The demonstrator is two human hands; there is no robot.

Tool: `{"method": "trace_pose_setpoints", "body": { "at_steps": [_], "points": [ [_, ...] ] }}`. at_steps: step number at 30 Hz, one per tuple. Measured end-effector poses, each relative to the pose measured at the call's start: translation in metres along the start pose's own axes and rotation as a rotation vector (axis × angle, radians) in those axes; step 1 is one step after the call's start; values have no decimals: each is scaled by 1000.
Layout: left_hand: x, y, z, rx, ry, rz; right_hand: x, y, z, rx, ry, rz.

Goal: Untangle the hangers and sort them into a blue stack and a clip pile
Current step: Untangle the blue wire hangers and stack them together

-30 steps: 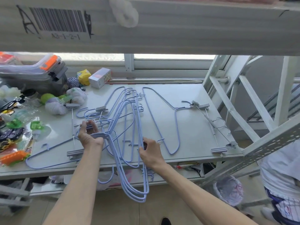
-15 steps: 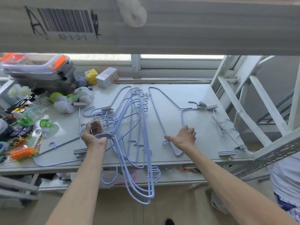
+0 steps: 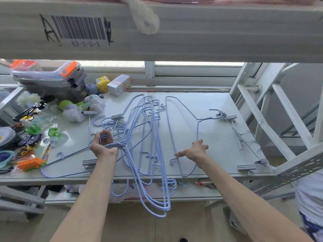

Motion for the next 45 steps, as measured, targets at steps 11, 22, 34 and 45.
{"method": "trace_pose_setpoints", "body": {
  "at_steps": [11, 22, 34, 45],
  "points": [
    [-9, 8, 3, 33, -31, -61, -3, 4, 5, -112, -644, -30],
    [-8, 17, 18, 39, 40, -72, -15, 39, 38, -213, -1043, 143],
    [-17, 8, 20, 46, 14, -102, -16, 77, 77, -367, -737, 19],
    [-11, 15, 16, 20, 65, -77, -41, 69, 50, -257, -780, -107]
  ]
}}
Point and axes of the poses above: each hand's wrist, its own y-axis away from the middle knuckle, its own x-axis out of the palm, z = x × y, the point moved 8 cm from there along -y, towards the middle knuckle, and after that the axes turned 4 degrees about -y, right-handed, at the moved point
